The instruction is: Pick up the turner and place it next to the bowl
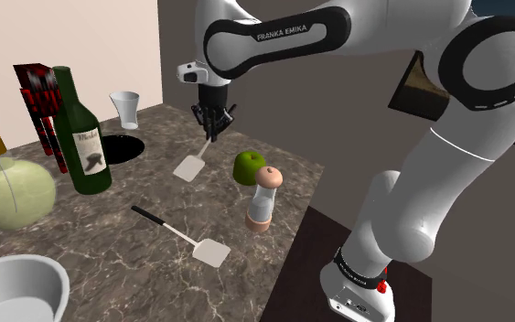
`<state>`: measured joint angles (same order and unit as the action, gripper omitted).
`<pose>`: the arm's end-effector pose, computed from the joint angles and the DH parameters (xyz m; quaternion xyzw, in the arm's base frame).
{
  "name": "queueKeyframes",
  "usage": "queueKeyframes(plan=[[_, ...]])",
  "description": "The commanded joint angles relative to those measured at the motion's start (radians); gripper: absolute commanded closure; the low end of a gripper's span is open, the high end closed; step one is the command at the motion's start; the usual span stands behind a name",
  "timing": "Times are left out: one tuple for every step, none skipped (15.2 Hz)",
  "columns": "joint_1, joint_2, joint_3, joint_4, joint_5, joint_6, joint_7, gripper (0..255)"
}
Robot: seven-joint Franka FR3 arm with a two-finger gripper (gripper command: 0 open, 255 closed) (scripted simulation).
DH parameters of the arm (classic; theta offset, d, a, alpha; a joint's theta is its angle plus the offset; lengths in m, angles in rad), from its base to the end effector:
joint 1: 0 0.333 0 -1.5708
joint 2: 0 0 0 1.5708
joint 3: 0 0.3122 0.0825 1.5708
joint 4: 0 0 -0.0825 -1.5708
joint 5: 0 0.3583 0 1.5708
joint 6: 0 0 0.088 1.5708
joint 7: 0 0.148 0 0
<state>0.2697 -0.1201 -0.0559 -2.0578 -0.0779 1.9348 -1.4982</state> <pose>0.4869 0.0966 0.4532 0.6444 0.7640 -0.0210 0.0255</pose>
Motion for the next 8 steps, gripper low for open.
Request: queueKeyframes(plan=[[0.018, -0.03, 0.023, -0.026, 0.002, -0.007, 0.041, 255], [0.028, -0.049, 0.036, -0.046, 0.004, -0.007, 0.062, 255], [0.038, -0.066, 0.049, -0.064, 0.006, -0.008, 0.084, 255], [0.047, -0.083, 0.062, -0.082, 0.009, -0.009, 0.106, 255], [0.057, -0.099, 0.076, -0.098, 0.013, -0.01, 0.128, 255], [0.067, -0.114, 0.09, -0.113, 0.017, -0.012, 0.15, 255], [0.077, -0.128, 0.104, -0.127, 0.022, -0.013, 0.172, 255], [0.087, -0.142, 0.119, -0.139, 0.027, -0.015, 0.194, 255]])
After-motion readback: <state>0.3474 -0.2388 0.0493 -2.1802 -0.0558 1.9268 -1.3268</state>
